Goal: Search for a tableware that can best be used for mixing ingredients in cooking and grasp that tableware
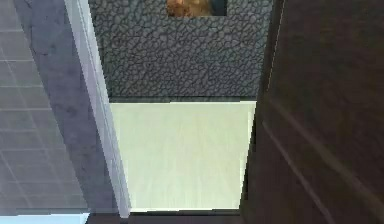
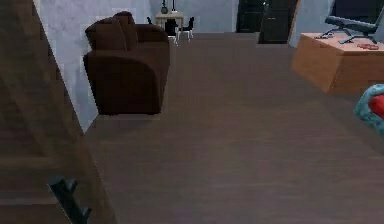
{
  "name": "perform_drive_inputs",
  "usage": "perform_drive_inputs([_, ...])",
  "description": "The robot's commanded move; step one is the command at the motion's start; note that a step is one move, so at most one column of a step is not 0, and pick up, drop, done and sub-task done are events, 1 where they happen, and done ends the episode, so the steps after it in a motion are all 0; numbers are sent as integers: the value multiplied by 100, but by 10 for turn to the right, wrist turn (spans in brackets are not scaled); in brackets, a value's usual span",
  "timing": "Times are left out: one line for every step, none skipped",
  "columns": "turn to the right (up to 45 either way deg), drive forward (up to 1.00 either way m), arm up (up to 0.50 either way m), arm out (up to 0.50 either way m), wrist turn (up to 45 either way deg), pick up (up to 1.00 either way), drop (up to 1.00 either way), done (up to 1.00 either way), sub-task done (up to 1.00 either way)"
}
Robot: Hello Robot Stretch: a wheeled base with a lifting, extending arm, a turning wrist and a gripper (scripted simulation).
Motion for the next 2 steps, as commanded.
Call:
perform_drive_inputs([0,100,0,0,0,0,0,0,0])
perform_drive_inputs([0,25,0,0,0,0,0,0,0])
